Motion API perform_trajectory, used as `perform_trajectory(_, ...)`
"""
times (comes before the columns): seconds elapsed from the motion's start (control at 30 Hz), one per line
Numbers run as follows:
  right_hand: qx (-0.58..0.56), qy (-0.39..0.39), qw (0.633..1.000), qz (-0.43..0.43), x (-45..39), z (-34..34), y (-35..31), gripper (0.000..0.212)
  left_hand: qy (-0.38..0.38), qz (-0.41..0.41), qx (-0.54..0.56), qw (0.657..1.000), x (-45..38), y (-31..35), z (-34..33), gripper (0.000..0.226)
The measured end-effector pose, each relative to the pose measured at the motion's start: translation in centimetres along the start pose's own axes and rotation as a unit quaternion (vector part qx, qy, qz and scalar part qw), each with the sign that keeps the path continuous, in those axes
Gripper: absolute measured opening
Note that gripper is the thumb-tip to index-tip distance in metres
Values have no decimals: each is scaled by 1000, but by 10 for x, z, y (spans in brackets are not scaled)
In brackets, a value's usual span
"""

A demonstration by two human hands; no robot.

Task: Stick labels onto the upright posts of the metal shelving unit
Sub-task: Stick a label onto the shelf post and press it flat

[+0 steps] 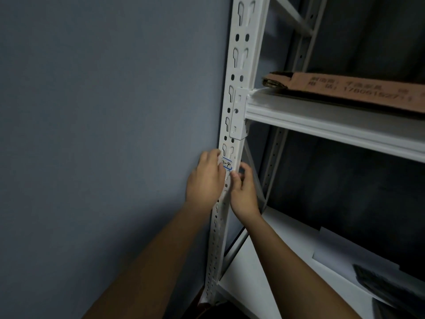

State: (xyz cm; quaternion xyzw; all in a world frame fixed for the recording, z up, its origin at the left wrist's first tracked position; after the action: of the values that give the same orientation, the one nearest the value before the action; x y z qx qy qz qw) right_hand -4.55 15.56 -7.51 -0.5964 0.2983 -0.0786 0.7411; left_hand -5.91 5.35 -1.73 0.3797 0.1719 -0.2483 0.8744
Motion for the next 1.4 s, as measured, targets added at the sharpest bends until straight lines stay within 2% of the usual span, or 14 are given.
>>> perform_trajectory(0.37,6,1,1000,5,0,1,3,29,51,-24,-17,998,-3,-5,-8,19)
perform_trajectory(0.6,-3,0,1000,22,1,2,2,20,69,-43,-27,996,-3,-6,-10,17)
perform_trajectory(0.77,-3,-2,1000,15,0,2,1,19,73,-47,-20,996,-5,-9,-10,18)
perform_trajectory(0.97,0,-3,1000,-2,0,1,3,30,68,-42,-30,996,-6,-8,-11,16)
perform_trajectory(1.17,-5,-2,1000,-1,0,1,4,23,58,-44,-37,997,-8,-9,-9,13)
perform_trajectory(1.4,-3,-1,1000,-1,0,2,3,32,63,-51,-50,995,-8,-8,-8,19)
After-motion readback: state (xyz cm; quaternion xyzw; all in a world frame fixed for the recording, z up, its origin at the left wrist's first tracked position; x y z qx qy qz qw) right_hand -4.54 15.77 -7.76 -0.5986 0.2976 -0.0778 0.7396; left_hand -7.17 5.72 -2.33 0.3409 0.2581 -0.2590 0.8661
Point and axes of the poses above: each hand's wrist, its own x-axis away from the middle knuckle, its own z-axis out of the back of the hand, y = z × x, the point moved 1 cm from there along -x, towards the middle knuckle, and after that the axes turned 3 degrees about -y, right-handed, at the moved point
